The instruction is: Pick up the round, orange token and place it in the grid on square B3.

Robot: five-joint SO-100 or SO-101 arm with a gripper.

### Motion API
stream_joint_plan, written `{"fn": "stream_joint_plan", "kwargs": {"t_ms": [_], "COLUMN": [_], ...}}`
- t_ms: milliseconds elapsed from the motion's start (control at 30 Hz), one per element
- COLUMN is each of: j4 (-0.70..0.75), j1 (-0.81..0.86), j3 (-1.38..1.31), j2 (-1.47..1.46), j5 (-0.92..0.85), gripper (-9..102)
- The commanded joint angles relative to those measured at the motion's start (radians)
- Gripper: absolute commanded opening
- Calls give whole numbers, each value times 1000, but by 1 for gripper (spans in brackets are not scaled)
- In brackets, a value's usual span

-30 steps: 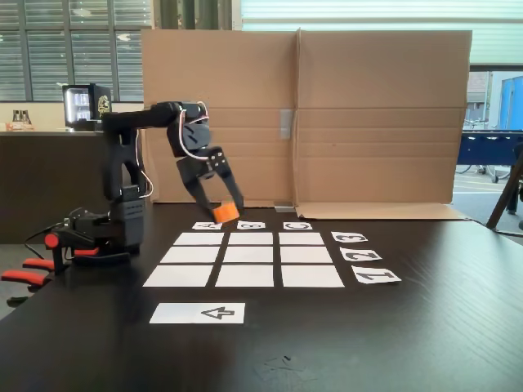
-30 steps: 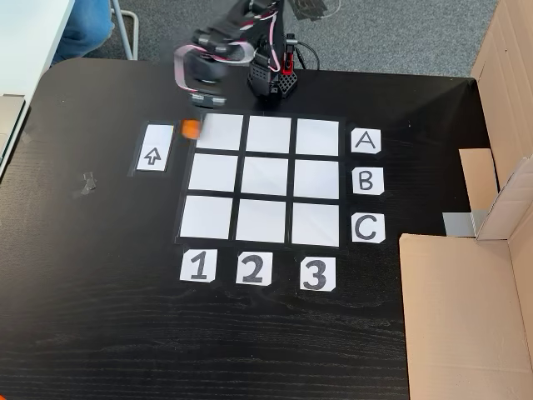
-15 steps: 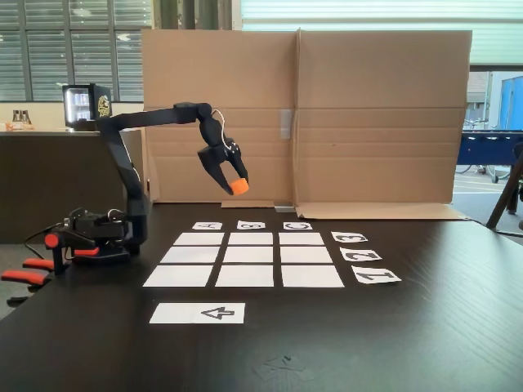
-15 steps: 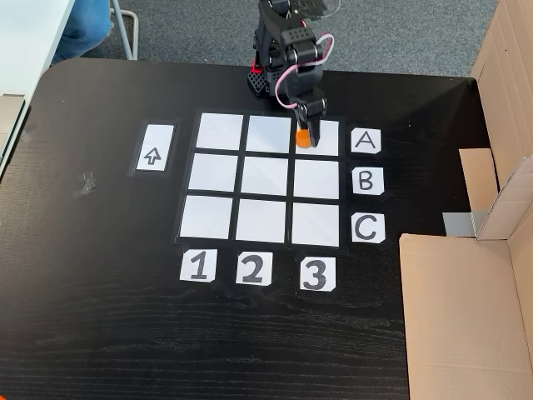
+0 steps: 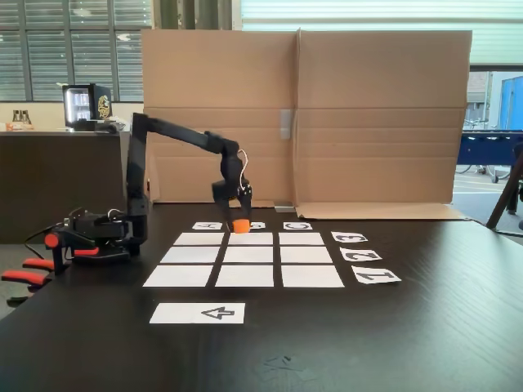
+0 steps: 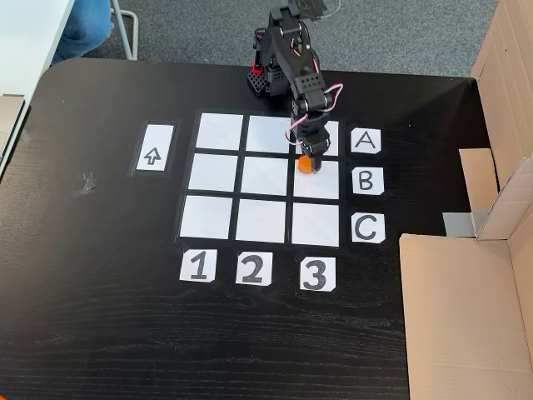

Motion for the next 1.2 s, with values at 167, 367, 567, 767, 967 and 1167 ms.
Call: {"fn": "stream_joint_plan", "kwargs": {"t_ms": [167,367,567,767,967,1167], "j4": [-9,0,-2,-147,-584,-793], "j1": [-40,-49,-52,-55,23,285], "j3": [-178,-198,-103,133,621,1092], "j2": [-132,-158,-127,34,540,1348], "j5": [35,38,81,97,94,94], "gripper": [-1,-1,37,75,76,62]}}
